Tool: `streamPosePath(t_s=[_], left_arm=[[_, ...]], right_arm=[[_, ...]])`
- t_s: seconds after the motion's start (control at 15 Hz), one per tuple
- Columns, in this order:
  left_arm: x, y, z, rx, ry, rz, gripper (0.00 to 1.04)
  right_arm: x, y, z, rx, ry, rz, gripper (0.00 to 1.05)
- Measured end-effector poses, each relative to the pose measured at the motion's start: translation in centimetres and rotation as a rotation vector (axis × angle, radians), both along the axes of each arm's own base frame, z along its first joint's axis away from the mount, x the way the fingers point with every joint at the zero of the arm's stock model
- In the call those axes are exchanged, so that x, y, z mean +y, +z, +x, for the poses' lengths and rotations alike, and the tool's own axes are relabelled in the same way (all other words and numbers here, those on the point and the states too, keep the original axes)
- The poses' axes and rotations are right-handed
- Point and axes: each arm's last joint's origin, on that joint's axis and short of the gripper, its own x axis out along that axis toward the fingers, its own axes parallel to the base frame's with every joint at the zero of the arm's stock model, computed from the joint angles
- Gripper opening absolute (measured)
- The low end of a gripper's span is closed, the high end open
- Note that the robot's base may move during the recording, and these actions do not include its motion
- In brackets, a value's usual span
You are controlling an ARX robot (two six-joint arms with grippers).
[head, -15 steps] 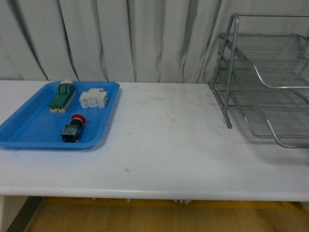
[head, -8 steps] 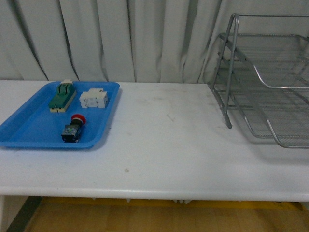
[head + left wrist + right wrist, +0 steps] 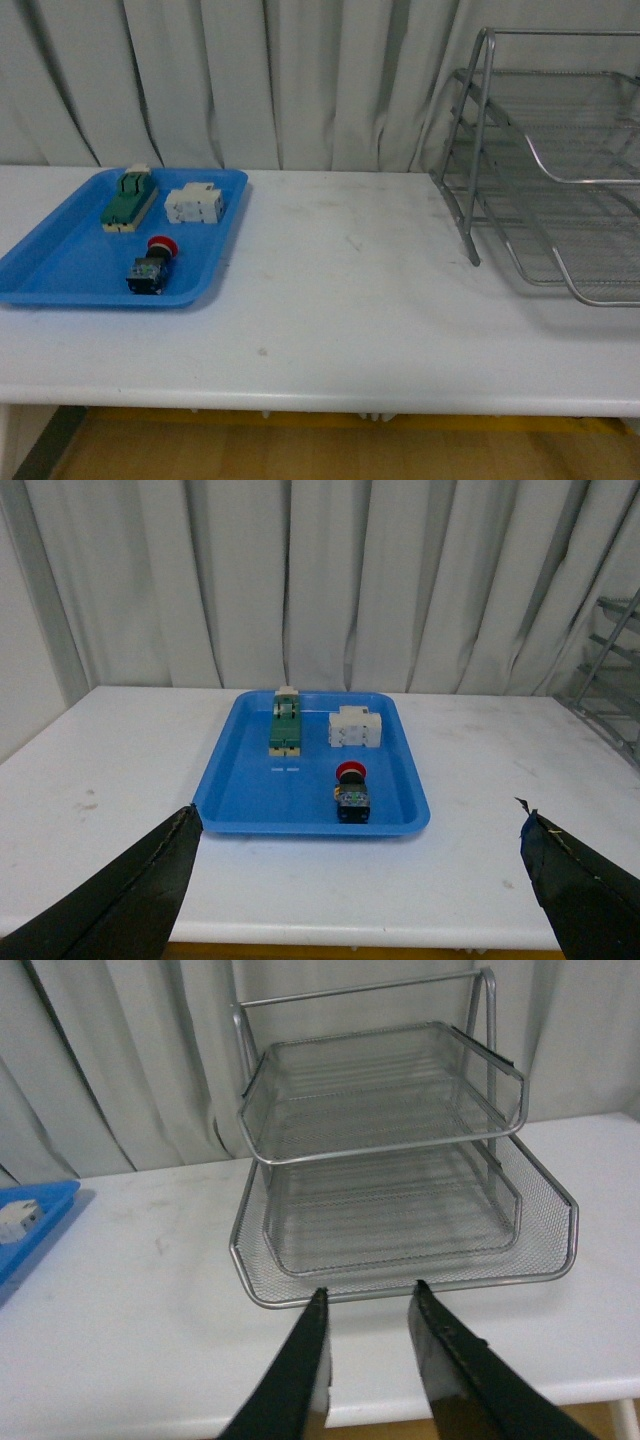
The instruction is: Place button on rack with both arms
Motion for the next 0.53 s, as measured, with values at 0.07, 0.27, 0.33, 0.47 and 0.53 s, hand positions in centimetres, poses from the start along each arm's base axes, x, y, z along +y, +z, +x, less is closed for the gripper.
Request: streamPosePath(t_s=[0.07,0.27,0.33,0.47,0.53], left_arm=[[0.0,0.0,0.0,0.0,0.0,0.0,0.98],[0.0,0.0,0.0,0.0,0.0,0.0,0.98],[0.0,0.0,0.0,0.0,0.0,0.0,0.98],[0.0,0.0,0.0,0.0,0.0,0.0,0.98],[0.0,0.0,0.0,0.0,0.0,0.0,0.98]], right_arm=[[1.3,0.3,-0.5,-0.006,0.003,-0.049,0.22],[4.2,1.4,-2.5,-0.069,0.002,-0.112,0.02],[4.2,1.4,-2.6,-0.064,0.002,-0.112,0.02],[4.2,1.4,-3.0,-0.07,0.002,-0.113,0.02],[4.2,1.4,-3.1,-0.066,0.002,-0.112,0.02]])
